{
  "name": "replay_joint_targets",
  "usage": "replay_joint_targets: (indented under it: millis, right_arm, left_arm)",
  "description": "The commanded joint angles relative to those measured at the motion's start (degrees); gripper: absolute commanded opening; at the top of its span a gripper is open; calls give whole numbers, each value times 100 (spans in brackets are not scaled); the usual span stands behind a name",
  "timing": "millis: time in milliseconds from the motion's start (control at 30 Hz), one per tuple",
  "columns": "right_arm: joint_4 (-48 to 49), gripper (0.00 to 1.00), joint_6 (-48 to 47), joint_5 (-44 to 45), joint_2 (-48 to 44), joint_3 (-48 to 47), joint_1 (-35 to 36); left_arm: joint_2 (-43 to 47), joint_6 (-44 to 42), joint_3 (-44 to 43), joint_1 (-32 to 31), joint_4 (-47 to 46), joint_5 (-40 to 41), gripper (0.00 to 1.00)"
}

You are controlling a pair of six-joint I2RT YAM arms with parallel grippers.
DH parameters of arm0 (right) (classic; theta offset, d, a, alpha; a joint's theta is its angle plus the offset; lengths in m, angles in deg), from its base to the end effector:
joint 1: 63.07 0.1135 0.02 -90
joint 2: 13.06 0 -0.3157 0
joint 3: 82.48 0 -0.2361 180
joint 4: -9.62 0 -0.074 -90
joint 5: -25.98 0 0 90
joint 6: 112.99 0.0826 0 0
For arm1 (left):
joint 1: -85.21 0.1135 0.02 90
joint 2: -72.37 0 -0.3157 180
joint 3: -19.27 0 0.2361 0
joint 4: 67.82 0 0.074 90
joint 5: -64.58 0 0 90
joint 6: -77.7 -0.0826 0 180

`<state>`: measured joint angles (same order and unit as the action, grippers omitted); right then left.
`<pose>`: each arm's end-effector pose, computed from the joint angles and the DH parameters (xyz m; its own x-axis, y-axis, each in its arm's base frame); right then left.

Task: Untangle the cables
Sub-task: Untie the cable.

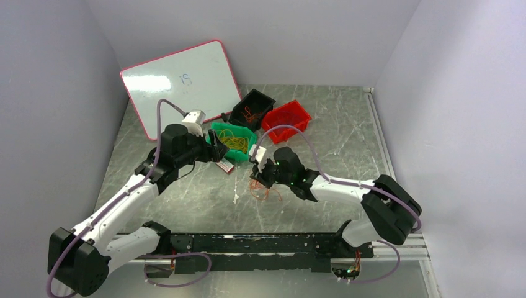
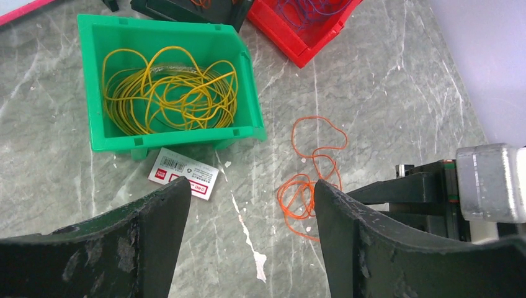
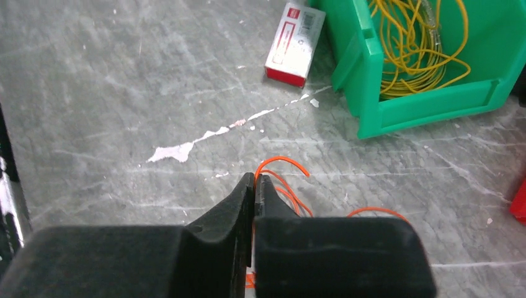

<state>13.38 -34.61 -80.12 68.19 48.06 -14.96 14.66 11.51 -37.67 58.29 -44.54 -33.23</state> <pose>0.1886 0.2446 0.2291 -0.1304 -0.4352 -0.8909 -0.9239 0.3794 -0.0501 0.1998 -0.1140 0.3137 -0.5582 -0.1651 -0.8131 0.3649 0.8313 -0.4193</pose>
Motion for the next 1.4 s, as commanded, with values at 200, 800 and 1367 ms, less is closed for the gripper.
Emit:
replay_joint_targets:
  millis: [200, 800, 1367]
  right_arm:
    - [-337, 0, 570, 962, -895, -708, 33]
    - [-2639, 0, 2730, 1919, -1733, -3274, 28]
    - [-2731, 0, 3590, 1551, -1964, -3487, 30]
  left_arm:
    - [351, -162, 146, -21, -501, -300, 78]
    - [84, -639, -463, -85, -2541, -2518, 81]
    - [-560, -567, -1130, -1023, -3282, -2680, 80]
